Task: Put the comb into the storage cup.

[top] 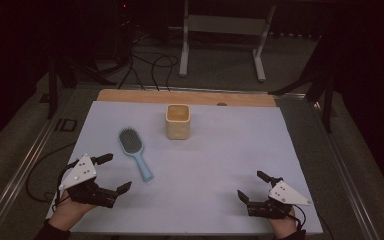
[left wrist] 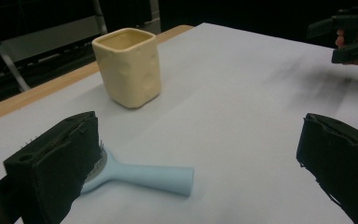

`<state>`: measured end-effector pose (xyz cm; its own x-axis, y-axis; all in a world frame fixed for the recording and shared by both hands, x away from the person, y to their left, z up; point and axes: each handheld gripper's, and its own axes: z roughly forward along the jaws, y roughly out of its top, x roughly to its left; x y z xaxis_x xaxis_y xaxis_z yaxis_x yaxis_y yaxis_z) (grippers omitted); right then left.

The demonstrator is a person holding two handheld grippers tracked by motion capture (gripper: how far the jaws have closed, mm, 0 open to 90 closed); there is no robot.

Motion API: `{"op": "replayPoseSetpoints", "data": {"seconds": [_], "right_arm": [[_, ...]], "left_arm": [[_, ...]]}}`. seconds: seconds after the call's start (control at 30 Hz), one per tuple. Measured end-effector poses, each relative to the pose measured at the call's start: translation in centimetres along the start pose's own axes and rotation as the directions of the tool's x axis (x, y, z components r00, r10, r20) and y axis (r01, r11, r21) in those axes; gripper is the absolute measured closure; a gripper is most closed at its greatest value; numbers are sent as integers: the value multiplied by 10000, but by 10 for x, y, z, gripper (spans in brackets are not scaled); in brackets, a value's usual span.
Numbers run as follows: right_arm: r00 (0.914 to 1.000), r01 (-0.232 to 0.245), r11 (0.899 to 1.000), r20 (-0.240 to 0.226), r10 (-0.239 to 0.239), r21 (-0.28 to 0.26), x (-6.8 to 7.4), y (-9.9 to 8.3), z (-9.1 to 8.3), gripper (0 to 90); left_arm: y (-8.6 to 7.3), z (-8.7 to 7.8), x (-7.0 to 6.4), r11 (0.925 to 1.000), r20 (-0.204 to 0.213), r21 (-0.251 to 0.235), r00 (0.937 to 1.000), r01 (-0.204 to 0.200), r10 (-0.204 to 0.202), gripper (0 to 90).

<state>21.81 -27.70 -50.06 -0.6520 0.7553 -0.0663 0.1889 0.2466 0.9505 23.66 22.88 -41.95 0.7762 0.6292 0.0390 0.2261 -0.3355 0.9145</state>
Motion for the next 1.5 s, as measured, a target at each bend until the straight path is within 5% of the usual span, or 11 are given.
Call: {"op": "replayPoseSetpoints", "data": {"seconds": [0.37, 0.73, 1.27, 1.5], "right_arm": [[10000, -40, 10000, -88, 40, -8, 0, 1, 0, 81], [9999, -86, 9999, -143, 85, -65, 0, 1, 0, 81], [9997, -57, 10000, -223, 56, -79, 0, 2, 1, 81], [9996, -93, 9999, -285, 91, -66, 0, 2, 0, 81]], "left_arm": [[23, 27, -2, 9991, 237, 327, 9994, -278, 270, 0], [21, 54, -2, 9971, 480, 739, 9988, -153, 117, 42], [-3, 88, 3, 9906, 429, 1360, 9988, 165, -225, 217], [-9, 99, 1, 9839, 443, 1776, 9986, 204, -287, 443]]}}
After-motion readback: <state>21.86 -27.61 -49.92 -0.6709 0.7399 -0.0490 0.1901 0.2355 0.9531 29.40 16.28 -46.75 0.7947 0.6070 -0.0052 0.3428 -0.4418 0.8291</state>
